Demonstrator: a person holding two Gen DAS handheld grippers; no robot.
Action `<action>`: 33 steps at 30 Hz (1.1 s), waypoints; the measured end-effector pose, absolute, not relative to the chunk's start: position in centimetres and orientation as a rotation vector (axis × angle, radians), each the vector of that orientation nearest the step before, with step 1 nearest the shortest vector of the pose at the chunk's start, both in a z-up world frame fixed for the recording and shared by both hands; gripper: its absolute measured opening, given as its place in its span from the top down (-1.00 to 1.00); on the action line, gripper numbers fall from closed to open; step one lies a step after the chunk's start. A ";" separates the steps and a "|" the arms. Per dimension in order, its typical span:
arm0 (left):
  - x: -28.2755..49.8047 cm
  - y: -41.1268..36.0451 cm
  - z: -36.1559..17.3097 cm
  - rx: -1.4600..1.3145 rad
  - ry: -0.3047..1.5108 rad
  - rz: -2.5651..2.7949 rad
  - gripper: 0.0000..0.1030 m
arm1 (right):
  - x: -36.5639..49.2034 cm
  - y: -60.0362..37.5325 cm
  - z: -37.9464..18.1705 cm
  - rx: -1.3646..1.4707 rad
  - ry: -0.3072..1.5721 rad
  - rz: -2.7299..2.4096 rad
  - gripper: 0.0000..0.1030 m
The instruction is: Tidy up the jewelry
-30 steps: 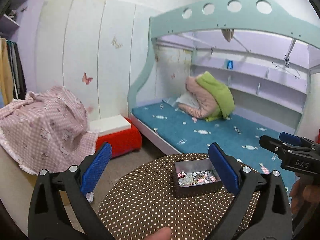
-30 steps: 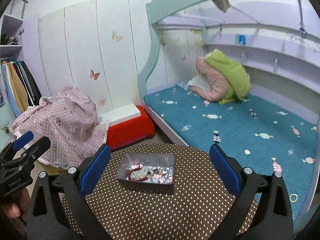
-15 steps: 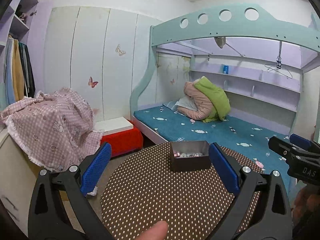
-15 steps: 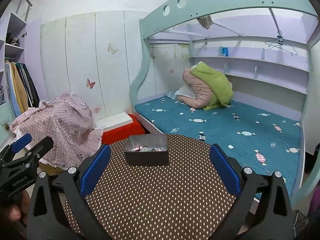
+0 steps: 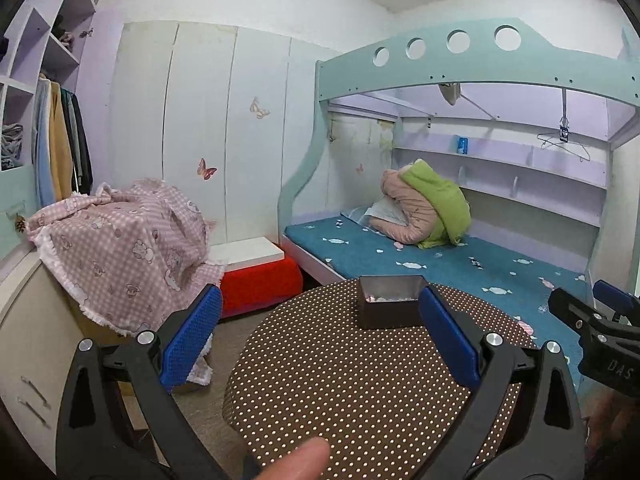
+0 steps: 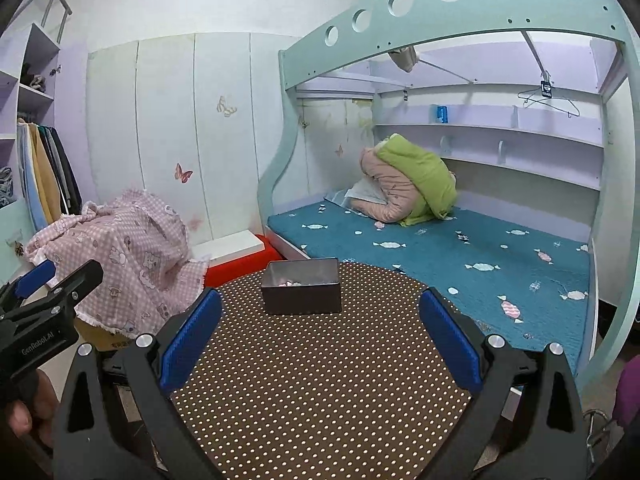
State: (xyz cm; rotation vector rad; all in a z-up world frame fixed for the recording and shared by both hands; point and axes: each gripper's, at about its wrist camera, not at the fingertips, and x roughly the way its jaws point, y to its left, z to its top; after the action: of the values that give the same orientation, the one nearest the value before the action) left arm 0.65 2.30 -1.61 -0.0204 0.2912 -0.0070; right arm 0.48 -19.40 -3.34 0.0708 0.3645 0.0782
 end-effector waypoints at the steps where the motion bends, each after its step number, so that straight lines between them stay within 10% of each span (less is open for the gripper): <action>1: 0.5 2.4 -1.8 -0.023 0.298 -0.014 -0.91 | 0.4 -19.3 -3.4 0.066 0.365 0.075 -0.85; 33: -1.5 2.9 -2.1 -0.010 0.304 -0.035 -0.91 | -0.6 -17.5 -4.0 0.029 0.368 0.069 -0.85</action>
State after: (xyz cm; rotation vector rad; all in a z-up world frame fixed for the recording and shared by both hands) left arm -1.47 2.89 -2.08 -0.0102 0.3038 -0.0354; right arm -0.65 -17.48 -4.01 0.0294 0.3681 0.0695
